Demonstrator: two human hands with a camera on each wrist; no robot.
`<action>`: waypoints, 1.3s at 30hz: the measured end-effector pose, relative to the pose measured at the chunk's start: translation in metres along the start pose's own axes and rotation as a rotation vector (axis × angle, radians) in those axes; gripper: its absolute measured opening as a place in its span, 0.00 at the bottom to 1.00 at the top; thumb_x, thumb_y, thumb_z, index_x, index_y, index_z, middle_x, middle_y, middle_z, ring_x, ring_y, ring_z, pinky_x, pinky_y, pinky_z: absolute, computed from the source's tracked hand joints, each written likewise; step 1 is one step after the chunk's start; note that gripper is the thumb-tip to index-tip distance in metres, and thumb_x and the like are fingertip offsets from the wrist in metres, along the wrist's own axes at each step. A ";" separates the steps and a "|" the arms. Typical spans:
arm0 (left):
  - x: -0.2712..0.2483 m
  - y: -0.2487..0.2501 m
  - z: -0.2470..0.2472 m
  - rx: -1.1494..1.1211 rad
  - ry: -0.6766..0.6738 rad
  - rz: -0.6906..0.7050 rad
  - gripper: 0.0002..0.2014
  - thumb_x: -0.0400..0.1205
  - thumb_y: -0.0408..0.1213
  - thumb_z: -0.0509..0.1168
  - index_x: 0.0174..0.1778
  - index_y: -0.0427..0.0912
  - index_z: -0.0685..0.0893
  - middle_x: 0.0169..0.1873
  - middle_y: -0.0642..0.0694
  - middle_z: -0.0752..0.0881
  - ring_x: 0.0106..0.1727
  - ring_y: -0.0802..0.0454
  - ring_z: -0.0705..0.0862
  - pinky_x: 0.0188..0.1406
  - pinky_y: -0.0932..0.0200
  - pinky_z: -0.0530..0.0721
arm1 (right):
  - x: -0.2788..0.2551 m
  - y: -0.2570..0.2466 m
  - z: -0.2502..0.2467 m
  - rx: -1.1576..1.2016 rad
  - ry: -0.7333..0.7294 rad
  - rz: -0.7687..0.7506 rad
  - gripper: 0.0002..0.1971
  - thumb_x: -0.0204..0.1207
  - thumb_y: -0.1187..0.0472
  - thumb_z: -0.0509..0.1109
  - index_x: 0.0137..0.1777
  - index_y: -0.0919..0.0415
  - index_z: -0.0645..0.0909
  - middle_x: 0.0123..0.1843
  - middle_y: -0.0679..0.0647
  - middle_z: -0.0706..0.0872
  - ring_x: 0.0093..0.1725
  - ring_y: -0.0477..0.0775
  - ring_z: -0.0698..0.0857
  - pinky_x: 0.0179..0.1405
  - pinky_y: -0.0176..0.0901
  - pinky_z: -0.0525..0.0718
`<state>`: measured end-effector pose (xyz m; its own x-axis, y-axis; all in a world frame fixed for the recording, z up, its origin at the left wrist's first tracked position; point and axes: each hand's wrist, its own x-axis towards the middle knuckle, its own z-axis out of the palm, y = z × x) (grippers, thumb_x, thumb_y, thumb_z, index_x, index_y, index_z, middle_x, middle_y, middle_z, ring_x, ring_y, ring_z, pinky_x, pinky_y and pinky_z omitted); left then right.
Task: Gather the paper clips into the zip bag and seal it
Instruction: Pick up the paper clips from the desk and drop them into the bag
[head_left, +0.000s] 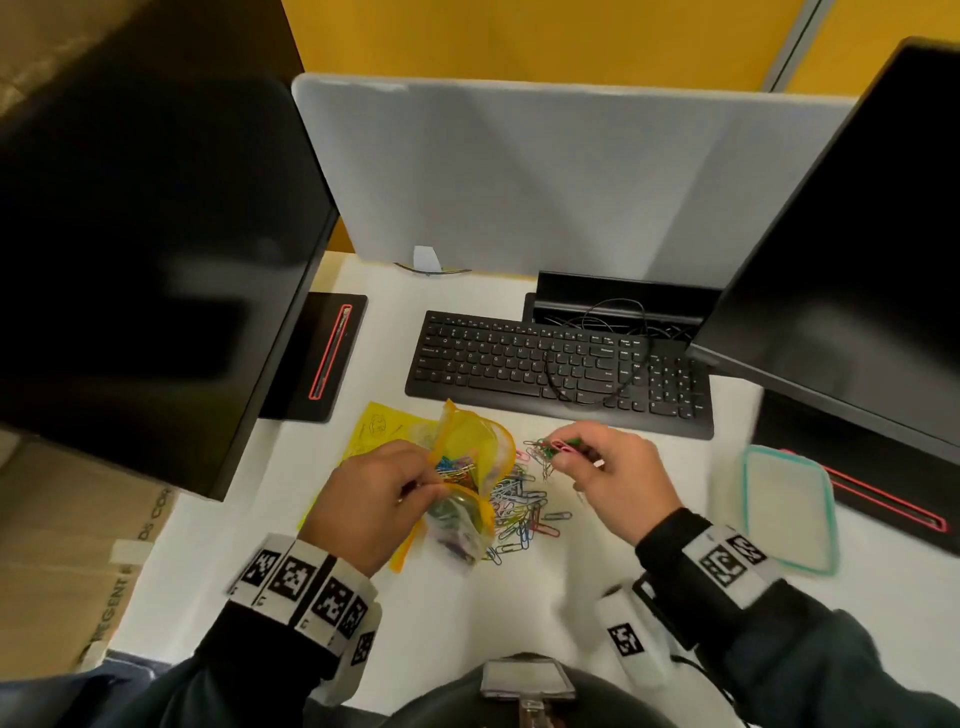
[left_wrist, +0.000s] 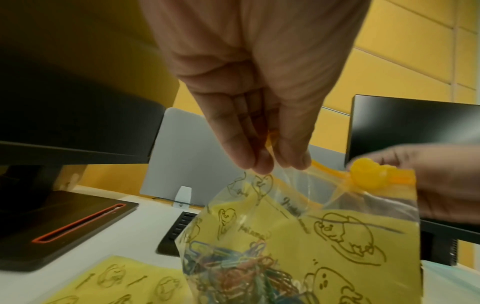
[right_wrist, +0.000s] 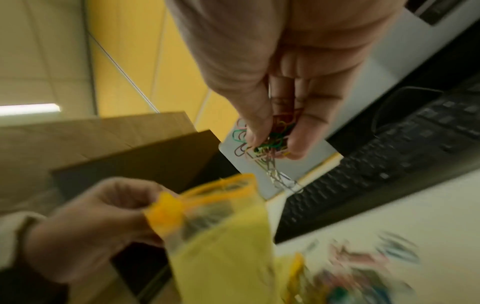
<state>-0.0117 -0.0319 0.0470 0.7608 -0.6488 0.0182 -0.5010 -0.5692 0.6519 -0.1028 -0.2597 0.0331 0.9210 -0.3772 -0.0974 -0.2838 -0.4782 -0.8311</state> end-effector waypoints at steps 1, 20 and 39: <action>0.001 0.003 0.003 -0.002 -0.013 0.010 0.15 0.70 0.53 0.63 0.34 0.46 0.86 0.38 0.52 0.87 0.44 0.62 0.80 0.40 0.65 0.78 | -0.001 -0.008 -0.008 0.011 -0.001 -0.052 0.08 0.73 0.66 0.72 0.47 0.52 0.87 0.35 0.37 0.84 0.38 0.43 0.81 0.43 0.45 0.85; -0.002 0.000 -0.005 0.003 0.057 0.033 0.16 0.70 0.52 0.60 0.33 0.45 0.87 0.38 0.51 0.87 0.42 0.59 0.80 0.40 0.67 0.78 | 0.011 0.038 0.049 -0.609 -0.517 0.161 0.57 0.57 0.48 0.83 0.80 0.40 0.47 0.84 0.56 0.48 0.79 0.64 0.59 0.73 0.62 0.71; 0.000 -0.003 0.002 -0.033 0.076 0.008 0.07 0.69 0.43 0.68 0.32 0.44 0.87 0.38 0.52 0.87 0.43 0.59 0.80 0.40 0.70 0.78 | 0.019 0.046 0.045 -0.303 -0.138 0.103 0.09 0.72 0.73 0.67 0.44 0.63 0.88 0.41 0.56 0.89 0.44 0.56 0.86 0.45 0.35 0.76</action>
<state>-0.0114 -0.0310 0.0431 0.7868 -0.6119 0.0801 -0.4941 -0.5469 0.6758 -0.0866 -0.2530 -0.0318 0.9050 -0.3345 -0.2628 -0.4242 -0.6651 -0.6145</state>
